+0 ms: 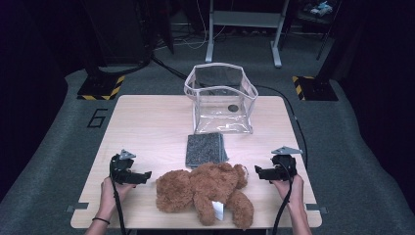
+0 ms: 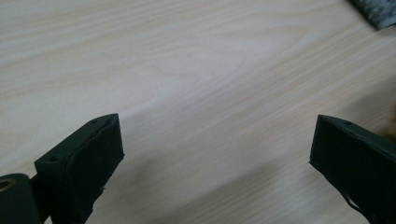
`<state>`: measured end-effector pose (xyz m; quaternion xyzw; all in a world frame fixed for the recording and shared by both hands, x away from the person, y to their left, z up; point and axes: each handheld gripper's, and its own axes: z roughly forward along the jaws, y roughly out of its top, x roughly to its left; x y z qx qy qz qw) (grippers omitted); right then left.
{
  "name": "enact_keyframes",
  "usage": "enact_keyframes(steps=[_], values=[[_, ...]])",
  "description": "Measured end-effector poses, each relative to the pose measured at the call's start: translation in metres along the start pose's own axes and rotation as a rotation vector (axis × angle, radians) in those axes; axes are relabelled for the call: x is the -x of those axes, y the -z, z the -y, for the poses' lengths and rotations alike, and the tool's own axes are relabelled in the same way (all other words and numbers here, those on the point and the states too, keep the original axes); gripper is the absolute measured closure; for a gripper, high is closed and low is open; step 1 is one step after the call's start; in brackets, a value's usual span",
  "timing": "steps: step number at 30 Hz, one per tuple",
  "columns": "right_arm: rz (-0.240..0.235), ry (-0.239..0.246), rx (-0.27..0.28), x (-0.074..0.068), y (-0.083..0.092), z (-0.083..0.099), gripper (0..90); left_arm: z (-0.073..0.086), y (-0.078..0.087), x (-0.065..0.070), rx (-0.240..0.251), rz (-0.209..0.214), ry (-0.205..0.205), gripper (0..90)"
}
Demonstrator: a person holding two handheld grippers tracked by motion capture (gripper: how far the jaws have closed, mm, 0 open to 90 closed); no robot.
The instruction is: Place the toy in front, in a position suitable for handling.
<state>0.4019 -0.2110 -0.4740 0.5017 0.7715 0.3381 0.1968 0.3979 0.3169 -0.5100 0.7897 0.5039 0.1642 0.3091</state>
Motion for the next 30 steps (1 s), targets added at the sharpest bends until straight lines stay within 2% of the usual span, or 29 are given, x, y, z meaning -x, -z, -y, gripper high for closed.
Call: enact_keyframes(steps=[6,7,9,11,14,15,19,20,26,27,29,30], values=[[-0.073,0.065,0.01,-0.018,-0.009,-0.034,3.7,0.008,-0.006,-0.002,0.007,-0.022,0.012,1.2],[-0.081,0.095,0.015,-0.02,-0.011,-0.039,3.7,0.009,-0.007,-0.002,0.007,-0.02,0.013,1.0],[-0.1,0.098,0.002,-0.028,-0.016,-0.048,3.6,0.011,-0.01,0.0,0.007,-0.036,-0.001,0.0],[-0.123,0.141,-0.008,-0.032,-0.023,-0.057,3.4,0.011,-0.011,0.001,0.015,-0.051,-0.015,0.0],[-0.153,0.168,-0.031,-0.041,-0.033,-0.069,3.3,0.013,-0.011,0.002,0.027,-0.059,-0.027,0.0],[-0.16,0.167,-0.046,-0.045,-0.037,-0.073,3.1,0.013,-0.01,0.001,0.018,-0.058,-0.041,0.0],[-0.198,0.202,-0.049,-0.049,-0.05,-0.084,3.0,0.018,-0.011,0.001,0.053,-0.057,-0.037,0.0],[-0.201,0.218,-0.051,-0.05,-0.052,-0.087,3.0,0.019,-0.012,0.002,0.074,-0.059,-0.025,0.0],[-0.245,0.243,-0.082,-0.057,-0.067,-0.098,3.6,0.019,-0.011,0.002,0.08,-0.054,-0.031,0.0],[-0.252,0.255,-0.083,-0.058,-0.07,-0.1,3.8,0.019,-0.01,0.001,0.067,-0.052,-0.046,0.0],[-0.259,0.255,-0.094,-0.06,-0.075,-0.103,4.2,0.019,-0.012,0.002,0.081,-0.052,-0.03,0.0],[-0.262,0.265,-0.097,-0.061,-0.078,-0.104,4.2,0.019,-0.012,0.001,0.08,-0.049,-0.036,0.0]])
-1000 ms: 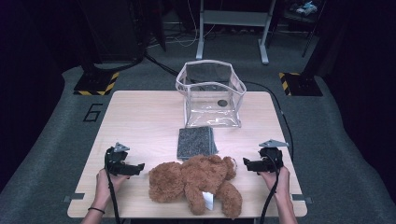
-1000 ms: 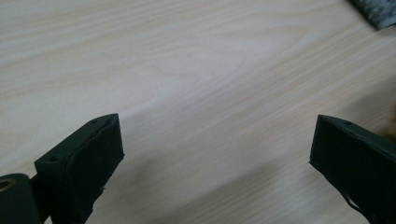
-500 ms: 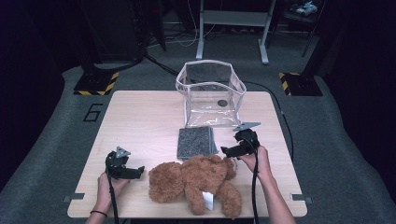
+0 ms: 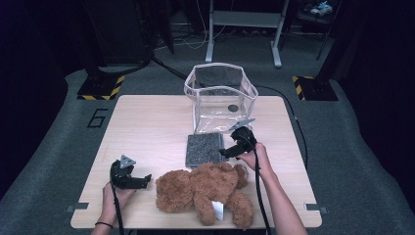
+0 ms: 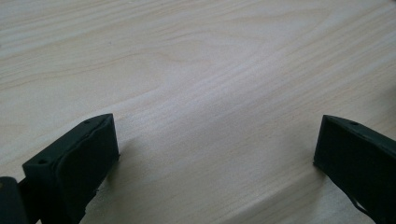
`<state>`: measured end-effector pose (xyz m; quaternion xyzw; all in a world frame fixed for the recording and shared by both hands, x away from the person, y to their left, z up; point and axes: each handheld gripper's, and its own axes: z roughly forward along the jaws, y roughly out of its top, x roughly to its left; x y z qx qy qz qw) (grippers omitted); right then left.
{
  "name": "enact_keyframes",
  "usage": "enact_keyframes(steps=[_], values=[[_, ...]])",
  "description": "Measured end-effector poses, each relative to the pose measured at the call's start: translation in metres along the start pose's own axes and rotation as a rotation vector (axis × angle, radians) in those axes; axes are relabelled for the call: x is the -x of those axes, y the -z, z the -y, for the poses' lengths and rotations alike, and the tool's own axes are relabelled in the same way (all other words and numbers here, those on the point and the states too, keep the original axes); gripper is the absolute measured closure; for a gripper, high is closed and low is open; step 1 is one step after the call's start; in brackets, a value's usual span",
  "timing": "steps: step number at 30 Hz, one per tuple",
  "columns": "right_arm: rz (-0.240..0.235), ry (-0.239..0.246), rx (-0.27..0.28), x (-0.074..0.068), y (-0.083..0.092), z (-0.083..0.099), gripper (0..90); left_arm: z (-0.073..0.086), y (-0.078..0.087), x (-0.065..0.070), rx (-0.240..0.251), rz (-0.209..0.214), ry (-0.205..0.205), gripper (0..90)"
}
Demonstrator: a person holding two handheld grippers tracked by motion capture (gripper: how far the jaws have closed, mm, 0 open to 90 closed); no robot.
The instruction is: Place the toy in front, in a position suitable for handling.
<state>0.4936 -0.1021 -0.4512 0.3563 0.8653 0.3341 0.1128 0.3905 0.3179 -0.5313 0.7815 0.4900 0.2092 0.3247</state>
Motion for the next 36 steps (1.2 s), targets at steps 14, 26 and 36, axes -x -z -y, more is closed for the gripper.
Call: enact_keyframes(steps=[14,26,36], values=[[-0.051,0.037,-0.083,-0.001,-0.047,-0.011,24.3,0.0,0.0,0.0,0.002,0.002,-0.005,0.0],[-0.033,-0.007,-0.15,0.004,-0.067,-0.005,45.9,0.0,0.0,-0.001,0.0,0.008,-0.01,0.0],[-0.056,-0.037,-0.115,0.009,-0.065,0.002,79.6,0.0,0.0,-0.001,0.0,0.006,-0.009,0.0]])
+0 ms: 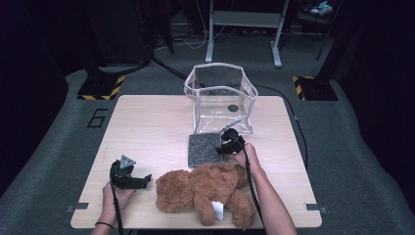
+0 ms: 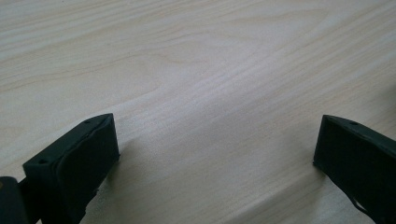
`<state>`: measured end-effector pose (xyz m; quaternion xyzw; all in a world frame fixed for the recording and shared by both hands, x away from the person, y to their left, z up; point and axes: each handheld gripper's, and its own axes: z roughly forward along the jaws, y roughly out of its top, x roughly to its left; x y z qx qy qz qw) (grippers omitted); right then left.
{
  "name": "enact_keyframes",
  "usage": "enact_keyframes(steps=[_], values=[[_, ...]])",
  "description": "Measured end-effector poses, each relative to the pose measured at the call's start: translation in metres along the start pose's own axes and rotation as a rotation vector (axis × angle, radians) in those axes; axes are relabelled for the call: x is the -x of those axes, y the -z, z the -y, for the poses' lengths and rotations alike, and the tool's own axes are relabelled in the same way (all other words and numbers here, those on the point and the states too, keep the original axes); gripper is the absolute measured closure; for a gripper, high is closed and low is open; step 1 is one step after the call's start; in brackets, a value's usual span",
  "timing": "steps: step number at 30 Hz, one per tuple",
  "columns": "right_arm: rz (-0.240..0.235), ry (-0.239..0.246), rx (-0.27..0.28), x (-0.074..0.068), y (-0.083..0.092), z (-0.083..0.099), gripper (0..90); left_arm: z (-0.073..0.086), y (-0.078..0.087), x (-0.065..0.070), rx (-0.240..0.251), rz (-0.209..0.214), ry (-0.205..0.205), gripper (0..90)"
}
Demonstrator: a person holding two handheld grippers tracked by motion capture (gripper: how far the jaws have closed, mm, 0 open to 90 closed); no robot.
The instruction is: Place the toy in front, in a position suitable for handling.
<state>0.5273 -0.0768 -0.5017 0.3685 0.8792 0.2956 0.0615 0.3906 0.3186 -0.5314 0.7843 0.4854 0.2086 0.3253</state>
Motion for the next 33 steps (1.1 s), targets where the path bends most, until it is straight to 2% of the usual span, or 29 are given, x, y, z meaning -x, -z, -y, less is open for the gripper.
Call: enact_keyframes(steps=[1,2,3,7,9,10,11,13,19,25,26,29,30,31,32,33], values=[[-0.017,-0.011,0.006,0.001,0.0,0.0,80.4,0.0,0.0,0.0,0.003,-0.001,0.0,0.0],[-0.017,-0.03,-0.013,0.0,0.001,0.0,81.4,0.0,0.0,0.0,0.003,-0.001,0.001,0.0],[-0.014,-0.027,-0.009,0.0,0.001,0.0,82.1,0.0,0.0,0.0,0.003,-0.001,0.001,0.0],[-0.036,-0.032,0.029,0.0,0.007,0.001,83.2,0.0,0.0,0.0,0.003,-0.001,0.001,0.0],[-0.028,-0.041,0.045,-0.002,0.013,0.001,83.2,0.0,0.0,0.0,0.003,-0.001,0.001,0.0],[-0.018,-0.021,0.07,-0.001,0.017,0.001,83.2,0.0,0.0,0.0,0.003,-0.001,0.001,0.0],[-0.01,-0.033,0.07,-0.003,0.021,0.001,83.2,0.0,0.0,0.0,0.003,-0.001,0.001,0.0],[0.002,-0.009,0.103,-0.005,0.03,0.002,83.2,0.0,0.0,0.0,0.003,-0.001,0.001,0.0],[0.026,0.007,0.157,-0.009,0.055,0.005,83.3,0.0,0.0,0.0,0.003,-0.002,0.001,0.0],[0.036,0.0,0.221,-0.01,0.081,0.009,83.3,0.0,0.0,0.0,0.003,-0.001,0.001,0.0],[0.034,-0.015,0.224,-0.011,0.085,0.011,83.3,0.0,0.0,0.0,0.004,-0.002,0.001,0.0],[0.049,-0.012,0.257,-0.01,0.097,0.014,83.2,0.0,0.0,0.0,0.003,-0.001,0.001,0.0],[0.053,-0.026,0.267,-0.011,0.102,0.015,83.3,0.0,0.0,0.0,0.003,-0.001,0.001,0.0],[0.061,-0.015,0.269,-0.009,0.107,0.017,83.2,0.0,0.0,0.0,0.003,-0.001,0.001,0.0],[0.066,-0.035,0.279,-0.01,0.11,0.018,83.2,0.0,0.0,0.0,0.003,-0.001,0.001,0.0],[0.071,-0.034,0.291,-0.009,0.116,0.02,83.2,0.0,0.0,0.0,0.003,-0.001,0.0,0.0]])
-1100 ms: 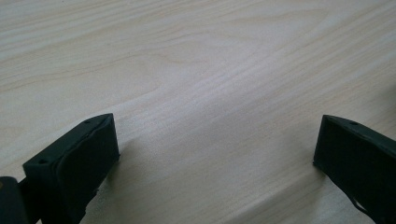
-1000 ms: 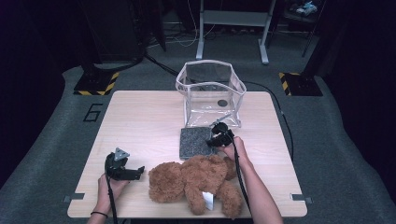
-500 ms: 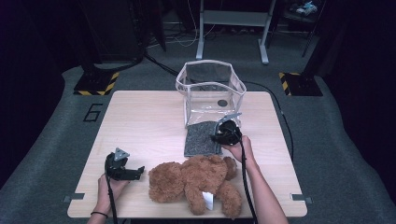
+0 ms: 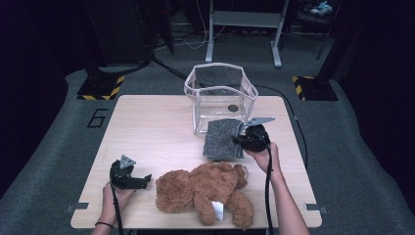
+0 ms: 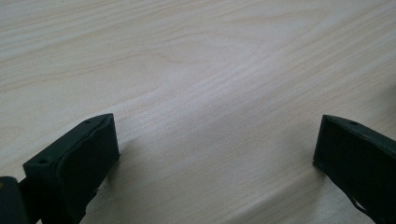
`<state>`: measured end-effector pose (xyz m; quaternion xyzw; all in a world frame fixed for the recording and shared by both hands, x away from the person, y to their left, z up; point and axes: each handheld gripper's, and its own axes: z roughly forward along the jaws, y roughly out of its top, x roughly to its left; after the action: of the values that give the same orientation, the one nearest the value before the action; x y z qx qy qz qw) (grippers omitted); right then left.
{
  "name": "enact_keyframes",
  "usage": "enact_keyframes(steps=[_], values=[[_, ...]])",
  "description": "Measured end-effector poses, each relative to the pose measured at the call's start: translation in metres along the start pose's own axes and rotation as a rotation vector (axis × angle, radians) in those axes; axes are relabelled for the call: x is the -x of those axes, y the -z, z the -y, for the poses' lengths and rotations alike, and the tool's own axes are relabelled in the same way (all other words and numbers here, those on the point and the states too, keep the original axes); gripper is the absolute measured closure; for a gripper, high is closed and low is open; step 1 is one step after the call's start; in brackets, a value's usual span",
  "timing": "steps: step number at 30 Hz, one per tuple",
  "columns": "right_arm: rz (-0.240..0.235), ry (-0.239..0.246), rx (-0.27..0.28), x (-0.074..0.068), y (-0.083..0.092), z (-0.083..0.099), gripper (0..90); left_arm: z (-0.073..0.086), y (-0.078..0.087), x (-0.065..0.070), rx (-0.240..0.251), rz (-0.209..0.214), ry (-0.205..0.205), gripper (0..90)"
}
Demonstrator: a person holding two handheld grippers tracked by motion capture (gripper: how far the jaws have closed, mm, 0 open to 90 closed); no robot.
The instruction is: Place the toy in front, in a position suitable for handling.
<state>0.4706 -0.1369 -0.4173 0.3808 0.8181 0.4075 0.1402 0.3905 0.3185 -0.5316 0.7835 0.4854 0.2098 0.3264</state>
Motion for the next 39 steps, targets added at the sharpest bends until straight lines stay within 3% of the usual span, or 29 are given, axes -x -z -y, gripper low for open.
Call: enact_keyframes(steps=[7,14,23,30,34,39], values=[[0.045,-0.044,0.053,0.013,0.036,0.008,83.2,0.0,0.0,0.0,0.002,0.0,-0.001,0.0],[0.081,-0.075,0.07,0.023,0.063,0.023,83.2,0.0,-0.001,0.001,0.011,-0.001,0.011,0.0],[0.135,-0.134,0.062,0.038,0.094,0.061,83.1,0.0,0.0,0.001,0.001,0.001,0.008,0.0],[0.182,-0.176,0.016,0.051,0.105,0.094,83.0,0.0,0.0,0.001,-0.002,0.002,0.006,0.0],[0.23,-0.197,-0.047,0.06,0.103,0.117,82.9,0.0,0.0,0.001,0.001,0.002,0.008,0.0],[0.249,-0.245,-0.093,0.069,0.094,0.139,81.7,0.0,0.0,0.001,0.0,0.002,0.01,0.0]])
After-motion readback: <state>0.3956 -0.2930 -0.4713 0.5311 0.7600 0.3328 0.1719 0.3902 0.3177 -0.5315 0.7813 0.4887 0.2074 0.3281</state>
